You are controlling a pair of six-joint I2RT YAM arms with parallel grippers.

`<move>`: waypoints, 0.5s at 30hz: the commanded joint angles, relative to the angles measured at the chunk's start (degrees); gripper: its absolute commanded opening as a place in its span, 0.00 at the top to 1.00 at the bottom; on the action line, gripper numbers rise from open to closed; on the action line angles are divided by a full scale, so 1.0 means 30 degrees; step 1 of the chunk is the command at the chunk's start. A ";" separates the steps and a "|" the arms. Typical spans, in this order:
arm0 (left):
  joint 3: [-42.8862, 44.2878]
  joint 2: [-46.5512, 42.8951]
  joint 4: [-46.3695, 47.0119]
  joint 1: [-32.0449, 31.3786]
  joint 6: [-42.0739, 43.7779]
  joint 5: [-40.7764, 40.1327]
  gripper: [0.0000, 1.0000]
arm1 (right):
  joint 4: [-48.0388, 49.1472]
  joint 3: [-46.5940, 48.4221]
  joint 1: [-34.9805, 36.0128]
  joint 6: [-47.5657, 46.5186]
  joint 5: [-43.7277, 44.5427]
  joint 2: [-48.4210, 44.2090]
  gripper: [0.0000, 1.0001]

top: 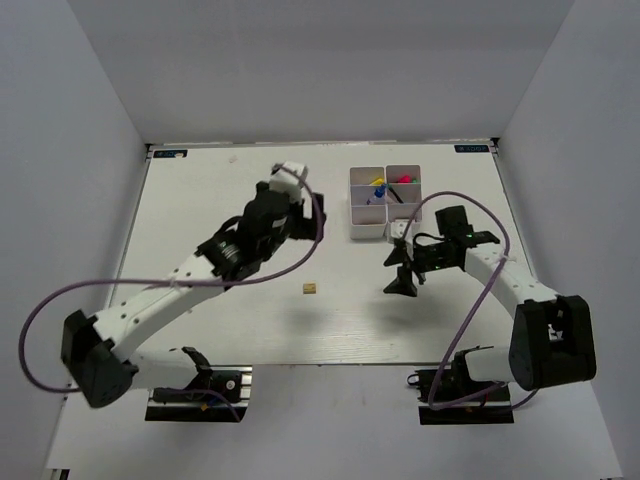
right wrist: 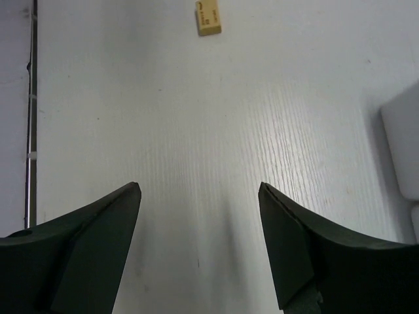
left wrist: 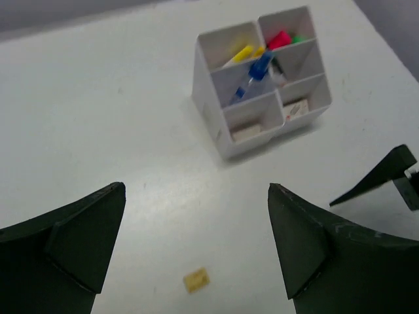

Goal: Sort the stationery into containers
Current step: Grab a piece of stationery with the right arm

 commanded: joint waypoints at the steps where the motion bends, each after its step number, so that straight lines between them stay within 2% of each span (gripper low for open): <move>1: -0.3012 -0.2396 -0.4150 0.0075 -0.4213 -0.1700 0.01 | 0.0709 0.1122 0.2547 -0.0852 0.0963 0.0756 0.22; 5: -0.7110 -0.6557 -0.5939 0.0075 -0.7934 -0.2081 0.01 | 0.3179 0.2028 0.5281 0.2134 0.3831 0.1927 0.25; 8: -0.8667 -0.9312 -0.7462 0.0075 -1.0281 -0.2579 0.01 | 0.4787 0.3224 0.7273 0.3571 0.5650 0.3303 0.26; 11: -0.9375 -1.0923 -0.8781 0.0075 -1.1631 -0.2784 0.01 | 0.5057 0.4952 0.9090 0.4541 0.7410 0.5056 0.27; 15: -0.9203 -1.1311 -1.0480 0.0075 -1.2364 -0.2784 0.01 | 0.4472 0.6917 1.0994 0.5070 0.8962 0.7399 0.29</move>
